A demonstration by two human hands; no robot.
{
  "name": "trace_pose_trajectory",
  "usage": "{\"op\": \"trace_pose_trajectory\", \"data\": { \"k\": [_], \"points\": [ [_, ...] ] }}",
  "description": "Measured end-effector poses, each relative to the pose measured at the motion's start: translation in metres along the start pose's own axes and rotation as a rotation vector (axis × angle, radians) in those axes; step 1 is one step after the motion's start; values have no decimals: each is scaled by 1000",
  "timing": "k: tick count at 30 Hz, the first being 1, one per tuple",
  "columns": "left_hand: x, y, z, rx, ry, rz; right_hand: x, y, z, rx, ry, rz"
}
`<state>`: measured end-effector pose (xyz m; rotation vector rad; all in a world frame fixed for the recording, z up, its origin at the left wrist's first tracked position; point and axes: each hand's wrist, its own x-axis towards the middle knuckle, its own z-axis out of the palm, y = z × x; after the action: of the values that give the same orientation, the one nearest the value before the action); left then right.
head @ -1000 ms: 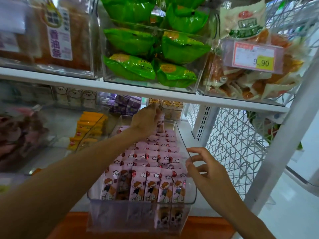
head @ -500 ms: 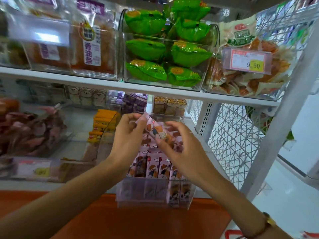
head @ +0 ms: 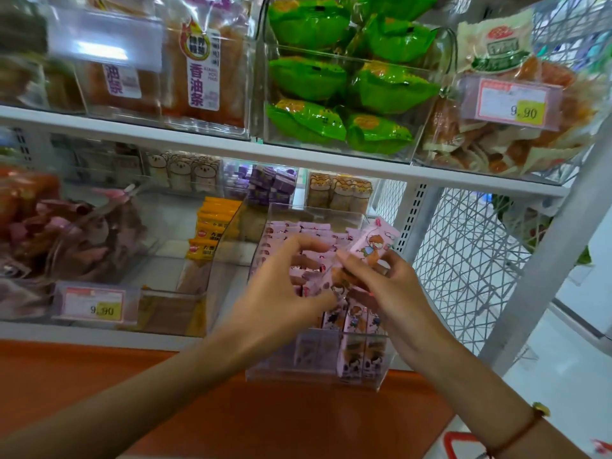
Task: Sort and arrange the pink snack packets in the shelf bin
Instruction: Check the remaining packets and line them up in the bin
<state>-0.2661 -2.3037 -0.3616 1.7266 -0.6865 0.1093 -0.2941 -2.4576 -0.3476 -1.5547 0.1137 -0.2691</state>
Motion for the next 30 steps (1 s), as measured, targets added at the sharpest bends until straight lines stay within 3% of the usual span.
{"op": "trace_pose_trajectory", "data": {
  "k": [5,9,11,16,20,24,28,30],
  "points": [
    [0,5,6,245,97,167,0,-1,1,-11,-34,-41],
    [6,6,4,242,57,124,1,-7,-7,161,-151,-48],
    [7,4,4,276,7,106,1,-5,-11,147,-119,-61],
    [8,2,6,351,73,210,-1,-1,-9,1,59,-158],
    [10,4,7,316,101,219,-3,-2,-6,-62,35,-200],
    [15,9,2,5,-3,26,-1,-6,-12,-44,-6,-168],
    [16,16,0,-317,-144,-396,0,-5,-15,-72,16,-99],
    [17,18,0,-396,-167,-523,1,-3,-14,-75,25,-94]
  ]
}}
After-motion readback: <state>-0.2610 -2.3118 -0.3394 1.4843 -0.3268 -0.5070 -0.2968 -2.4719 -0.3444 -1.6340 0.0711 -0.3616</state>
